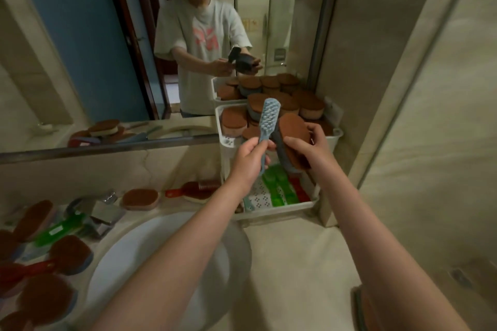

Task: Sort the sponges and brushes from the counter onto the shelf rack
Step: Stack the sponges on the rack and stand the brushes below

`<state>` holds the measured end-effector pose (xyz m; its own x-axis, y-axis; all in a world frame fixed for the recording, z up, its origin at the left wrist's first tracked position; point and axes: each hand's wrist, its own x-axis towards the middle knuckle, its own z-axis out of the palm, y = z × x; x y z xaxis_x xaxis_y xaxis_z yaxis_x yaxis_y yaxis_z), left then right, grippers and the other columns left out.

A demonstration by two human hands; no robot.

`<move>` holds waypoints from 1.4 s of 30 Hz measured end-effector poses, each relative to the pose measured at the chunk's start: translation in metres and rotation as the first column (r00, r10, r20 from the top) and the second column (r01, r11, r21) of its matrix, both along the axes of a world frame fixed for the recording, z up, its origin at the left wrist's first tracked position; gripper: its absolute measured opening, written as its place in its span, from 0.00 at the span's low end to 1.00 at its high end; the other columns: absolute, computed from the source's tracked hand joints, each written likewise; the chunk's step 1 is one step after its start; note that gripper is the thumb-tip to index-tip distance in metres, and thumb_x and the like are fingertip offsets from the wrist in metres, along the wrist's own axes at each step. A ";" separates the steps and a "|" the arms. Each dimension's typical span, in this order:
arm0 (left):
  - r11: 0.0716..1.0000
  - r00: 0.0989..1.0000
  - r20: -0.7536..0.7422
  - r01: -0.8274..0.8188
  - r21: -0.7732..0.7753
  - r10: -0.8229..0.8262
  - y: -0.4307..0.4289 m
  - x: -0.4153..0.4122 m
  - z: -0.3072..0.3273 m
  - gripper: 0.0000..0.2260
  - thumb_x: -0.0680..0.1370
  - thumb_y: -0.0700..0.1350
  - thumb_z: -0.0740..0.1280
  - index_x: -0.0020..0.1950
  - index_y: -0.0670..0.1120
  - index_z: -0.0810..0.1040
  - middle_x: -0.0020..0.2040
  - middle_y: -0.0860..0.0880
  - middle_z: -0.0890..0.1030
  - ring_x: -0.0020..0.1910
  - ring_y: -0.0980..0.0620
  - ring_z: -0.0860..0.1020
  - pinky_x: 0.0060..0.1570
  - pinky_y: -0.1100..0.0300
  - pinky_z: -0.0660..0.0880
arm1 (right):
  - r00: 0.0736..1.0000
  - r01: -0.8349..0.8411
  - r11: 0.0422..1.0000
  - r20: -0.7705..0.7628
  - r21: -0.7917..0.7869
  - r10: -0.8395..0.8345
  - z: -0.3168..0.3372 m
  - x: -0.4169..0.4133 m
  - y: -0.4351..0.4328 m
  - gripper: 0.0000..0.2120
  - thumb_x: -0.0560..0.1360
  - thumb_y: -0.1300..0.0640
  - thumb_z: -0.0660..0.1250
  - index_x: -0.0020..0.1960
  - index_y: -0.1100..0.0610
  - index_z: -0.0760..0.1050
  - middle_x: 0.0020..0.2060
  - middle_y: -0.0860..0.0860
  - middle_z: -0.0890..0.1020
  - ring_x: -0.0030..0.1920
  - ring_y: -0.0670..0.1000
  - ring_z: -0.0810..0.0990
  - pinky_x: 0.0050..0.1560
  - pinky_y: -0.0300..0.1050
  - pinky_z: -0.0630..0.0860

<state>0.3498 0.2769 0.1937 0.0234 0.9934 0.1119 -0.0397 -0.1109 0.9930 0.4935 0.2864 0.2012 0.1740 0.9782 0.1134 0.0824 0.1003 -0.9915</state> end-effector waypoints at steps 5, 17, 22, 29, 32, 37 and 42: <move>0.999 0.995 0.090 0.041 -0.029 -0.038 0.016 0.007 0.013 0.12 0.82 0.42 0.56 0.41 0.47 0.75 0.32 0.48 0.74 0.24 0.61 0.73 0.27 0.69 0.69 | 0.992 -0.067 0.997 0.110 0.040 0.063 0.020 0.018 0.019 0.24 0.67 0.56 0.76 0.58 0.51 0.68 0.56 0.52 0.74 0.55 0.52 0.74 0.50 0.44 0.75; 1.000 0.998 0.050 0.024 0.019 -0.025 0.054 0.009 0.028 0.12 0.82 0.43 0.56 0.45 0.46 0.78 0.45 0.50 0.81 0.32 0.56 0.74 0.32 0.66 0.73 | 0.793 -0.160 0.973 0.609 0.164 0.028 0.049 0.058 0.066 0.32 0.64 0.59 0.76 0.64 0.51 0.66 0.57 0.50 0.74 0.57 0.51 0.74 0.53 0.45 0.74; 0.996 0.996 -0.007 -0.087 -0.028 0.087 0.069 0.011 0.021 0.11 0.81 0.42 0.57 0.45 0.44 0.77 0.45 0.47 0.80 0.41 0.54 0.77 0.46 0.59 0.76 | 0.502 -0.274 0.960 0.859 0.052 0.097 0.057 0.073 0.087 0.35 0.63 0.57 0.75 0.68 0.51 0.66 0.59 0.51 0.72 0.59 0.53 0.72 0.54 0.44 0.72; 0.994 0.978 -0.187 -0.104 -0.037 0.095 0.077 0.015 0.016 0.13 0.80 0.41 0.58 0.39 0.49 0.78 0.45 0.47 0.80 0.50 0.49 0.78 0.59 0.51 0.74 | 0.385 -0.255 0.965 0.908 -0.069 0.166 0.035 0.077 0.096 0.30 0.72 0.57 0.66 0.73 0.51 0.65 0.71 0.52 0.67 0.71 0.54 0.64 0.70 0.46 0.63; 0.993 0.978 -0.182 -0.112 -0.022 0.106 0.076 0.015 0.015 0.13 0.80 0.41 0.57 0.40 0.49 0.78 0.44 0.48 0.80 0.50 0.50 0.78 0.58 0.52 0.74 | 0.405 -0.211 0.977 0.911 0.012 0.076 0.023 0.074 0.092 0.26 0.76 0.56 0.61 0.74 0.52 0.64 0.73 0.52 0.65 0.73 0.53 0.60 0.71 0.46 0.60; 0.984 0.983 -0.074 -0.162 0.075 0.168 0.061 0.015 0.014 0.12 0.81 0.41 0.57 0.40 0.47 0.77 0.41 0.49 0.79 0.40 0.54 0.76 0.46 0.59 0.74 | 0.442 -0.162 0.965 0.889 0.208 -0.117 0.006 0.064 0.079 0.31 0.70 0.48 0.53 0.72 0.53 0.67 0.73 0.52 0.66 0.74 0.54 0.58 0.72 0.52 0.60; 0.970 0.983 -0.001 -0.183 0.162 0.185 0.029 0.013 0.003 0.14 0.80 0.39 0.59 0.34 0.43 0.73 0.33 0.47 0.76 0.30 0.58 0.74 0.35 0.66 0.72 | 0.612 -0.070 0.791 0.653 0.607 -0.447 -0.015 0.040 0.055 0.22 0.68 0.51 0.60 0.59 0.57 0.77 0.55 0.54 0.78 0.59 0.55 0.73 0.58 0.53 0.70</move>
<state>0.3628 0.3056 0.1963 -0.1548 0.9500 0.2712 0.0121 -0.2727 0.9620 0.5332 0.3414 0.1859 -0.0516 0.6492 0.7589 0.8247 0.4563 -0.3342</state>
